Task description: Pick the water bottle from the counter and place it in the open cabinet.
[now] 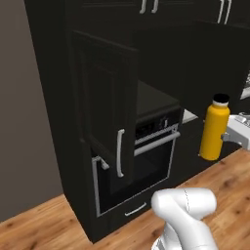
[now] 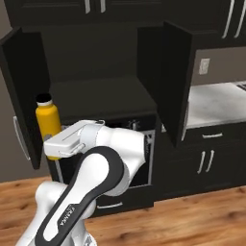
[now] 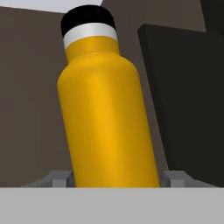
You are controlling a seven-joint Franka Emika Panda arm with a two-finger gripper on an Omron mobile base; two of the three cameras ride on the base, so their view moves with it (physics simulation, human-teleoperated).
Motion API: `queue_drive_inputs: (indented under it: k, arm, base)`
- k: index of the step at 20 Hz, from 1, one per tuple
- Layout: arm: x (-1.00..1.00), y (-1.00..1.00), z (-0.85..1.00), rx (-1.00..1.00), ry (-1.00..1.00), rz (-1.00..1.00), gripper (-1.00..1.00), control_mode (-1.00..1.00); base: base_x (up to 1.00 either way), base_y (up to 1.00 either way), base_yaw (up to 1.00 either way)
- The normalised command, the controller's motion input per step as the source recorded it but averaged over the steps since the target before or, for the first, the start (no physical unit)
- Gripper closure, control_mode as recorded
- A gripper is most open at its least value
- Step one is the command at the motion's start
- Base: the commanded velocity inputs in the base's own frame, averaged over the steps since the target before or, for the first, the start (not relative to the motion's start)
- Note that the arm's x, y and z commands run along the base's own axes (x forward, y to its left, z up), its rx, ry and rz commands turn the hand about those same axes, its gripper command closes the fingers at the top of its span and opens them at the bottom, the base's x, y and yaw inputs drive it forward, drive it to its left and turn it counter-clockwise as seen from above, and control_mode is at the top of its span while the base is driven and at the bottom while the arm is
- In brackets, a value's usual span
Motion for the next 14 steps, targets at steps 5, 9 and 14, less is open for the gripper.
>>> queue_drive_inputs:
  k: [5,9,14]
  arm:
    - [0.00,0.00,0.00,0.00,0.00,0.00,1.00,1.00]
    - [0.00,0.00,0.00,0.00,0.00,0.00,1.00,1.00]
    - [0.00,0.00,0.00,0.00,0.00,0.00,1.00,1.00]
  base:
    - [0.07,-0.22,0.25]
    - [0.10,-0.18,0.26]
    - [0.09,-0.21,0.23]
